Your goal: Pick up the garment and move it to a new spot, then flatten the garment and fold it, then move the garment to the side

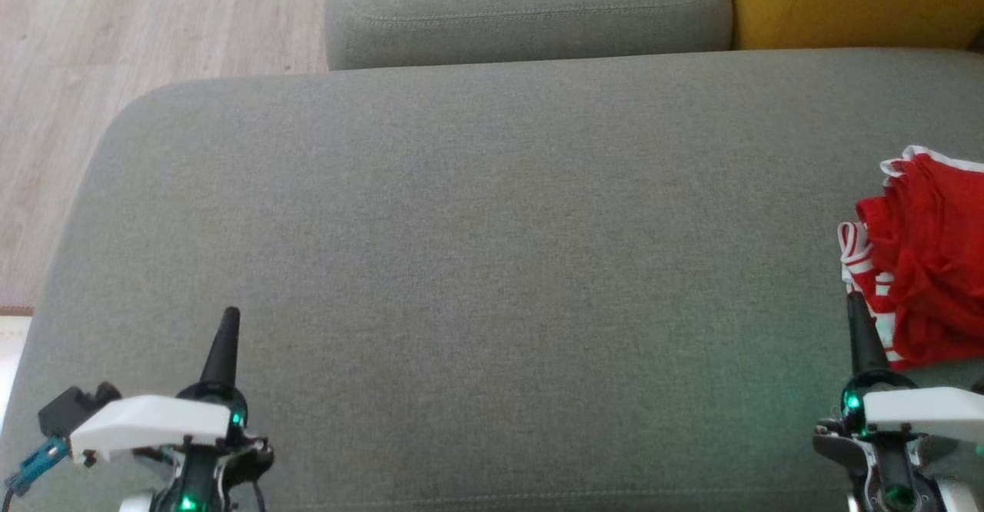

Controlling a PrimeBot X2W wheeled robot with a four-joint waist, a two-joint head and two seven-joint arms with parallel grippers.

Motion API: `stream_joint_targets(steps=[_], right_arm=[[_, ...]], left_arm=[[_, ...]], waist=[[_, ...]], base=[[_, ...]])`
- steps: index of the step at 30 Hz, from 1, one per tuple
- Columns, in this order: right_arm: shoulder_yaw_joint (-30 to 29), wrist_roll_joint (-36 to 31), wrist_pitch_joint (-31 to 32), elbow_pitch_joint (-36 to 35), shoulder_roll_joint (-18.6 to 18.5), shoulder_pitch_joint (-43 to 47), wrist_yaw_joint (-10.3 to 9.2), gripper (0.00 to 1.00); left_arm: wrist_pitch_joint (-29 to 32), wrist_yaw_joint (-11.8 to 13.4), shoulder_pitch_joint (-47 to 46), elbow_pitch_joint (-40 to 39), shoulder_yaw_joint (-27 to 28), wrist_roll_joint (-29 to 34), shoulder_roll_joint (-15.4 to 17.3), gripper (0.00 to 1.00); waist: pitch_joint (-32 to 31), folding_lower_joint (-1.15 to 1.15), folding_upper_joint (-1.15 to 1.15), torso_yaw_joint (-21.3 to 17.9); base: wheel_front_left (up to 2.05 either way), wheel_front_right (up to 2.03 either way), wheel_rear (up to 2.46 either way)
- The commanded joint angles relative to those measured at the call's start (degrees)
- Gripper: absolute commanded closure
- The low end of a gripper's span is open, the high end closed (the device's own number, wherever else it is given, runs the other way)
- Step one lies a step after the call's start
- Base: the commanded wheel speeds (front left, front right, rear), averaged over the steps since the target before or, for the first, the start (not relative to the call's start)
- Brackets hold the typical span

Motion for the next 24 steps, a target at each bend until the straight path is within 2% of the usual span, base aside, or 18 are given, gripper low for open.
stream_joint_targets(steps=[1, 24], right_arm=[[0.8, 1.9, 0.3, -1.5, -1.0, -3.5, -0.03, 1.00], [0.2, 16.9, 1.8, 1.1, -1.0, -5.7, -0.04, 1.00]], left_arm=[[0.3, -0.7, -3.3, -1.6, 2.4, -1.7, 0.3, 1.00], [3.5, -2.3, -4.5, -1.0, 5.8, -16.2, -0.7, 1.00]], waist=[[0.0, 0.00, 0.00, 0.0], [0.2, 0.00, 0.00, -0.2]], base=[[0.00, 0.00, 0.00], [0.00, 0.00, 0.00]])
